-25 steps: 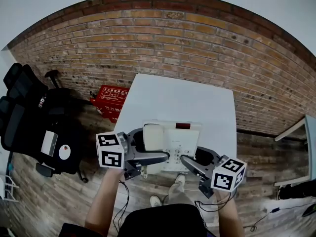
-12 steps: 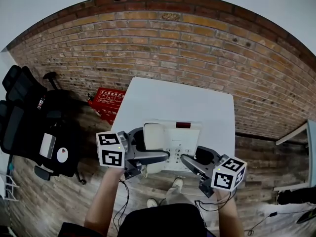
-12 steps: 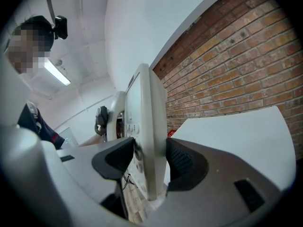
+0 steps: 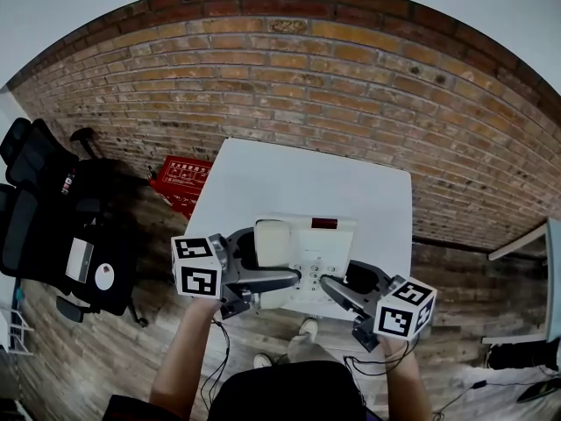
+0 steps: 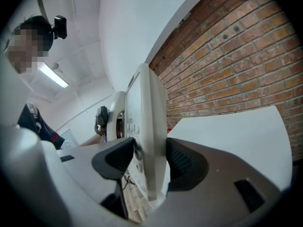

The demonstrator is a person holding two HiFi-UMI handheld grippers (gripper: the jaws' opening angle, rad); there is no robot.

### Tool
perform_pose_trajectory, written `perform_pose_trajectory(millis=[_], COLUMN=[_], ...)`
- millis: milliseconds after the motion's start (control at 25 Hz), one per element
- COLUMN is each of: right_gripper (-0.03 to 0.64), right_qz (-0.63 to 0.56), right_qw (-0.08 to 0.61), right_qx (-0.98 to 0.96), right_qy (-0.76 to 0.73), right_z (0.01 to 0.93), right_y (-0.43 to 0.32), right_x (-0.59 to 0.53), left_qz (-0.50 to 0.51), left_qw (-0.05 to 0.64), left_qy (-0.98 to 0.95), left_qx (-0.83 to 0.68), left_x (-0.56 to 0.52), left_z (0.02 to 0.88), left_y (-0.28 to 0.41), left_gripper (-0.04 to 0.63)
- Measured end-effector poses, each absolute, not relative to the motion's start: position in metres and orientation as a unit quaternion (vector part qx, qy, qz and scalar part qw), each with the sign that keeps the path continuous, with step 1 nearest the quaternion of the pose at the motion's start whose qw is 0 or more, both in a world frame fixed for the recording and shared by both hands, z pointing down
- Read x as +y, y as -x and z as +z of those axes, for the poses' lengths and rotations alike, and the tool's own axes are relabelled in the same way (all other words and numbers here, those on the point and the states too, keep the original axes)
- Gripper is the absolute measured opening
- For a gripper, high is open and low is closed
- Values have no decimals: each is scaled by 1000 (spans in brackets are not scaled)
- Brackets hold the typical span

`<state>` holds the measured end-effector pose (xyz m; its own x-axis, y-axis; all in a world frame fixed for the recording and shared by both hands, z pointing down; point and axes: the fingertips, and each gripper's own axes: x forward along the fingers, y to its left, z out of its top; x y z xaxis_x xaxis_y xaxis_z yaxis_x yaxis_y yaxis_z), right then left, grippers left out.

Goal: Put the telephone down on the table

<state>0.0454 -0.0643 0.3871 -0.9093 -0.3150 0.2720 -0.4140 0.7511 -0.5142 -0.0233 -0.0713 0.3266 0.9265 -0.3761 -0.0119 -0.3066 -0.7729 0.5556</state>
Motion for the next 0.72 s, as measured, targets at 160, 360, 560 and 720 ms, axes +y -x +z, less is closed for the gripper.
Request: perform_pose_trajectory(millis=[160,360,560,720], right_gripper=[221,221,221,221], right_qz=[299,306,308,313], right_qw=[83,87,88,90], right_qx=[-932,-932,-934,-933], right_qy=[-185,-174,-161,-154], right_z=[392,395,396,402], right_y=[-54,-62,-70,-77], right_x=[-77,-92,-105,-112], left_qz=[-58,-54,-55,-55], left_qw=[288,294,297,300], left_qy=[-937,-933,-929,-926], left_qx=[-189,-201,-212,-220], left_x=[-84,-98,-110,-117], left_z=[330,333,334,340], left_y=[15,5,-2,-10], left_gripper=[486,486,486,486])
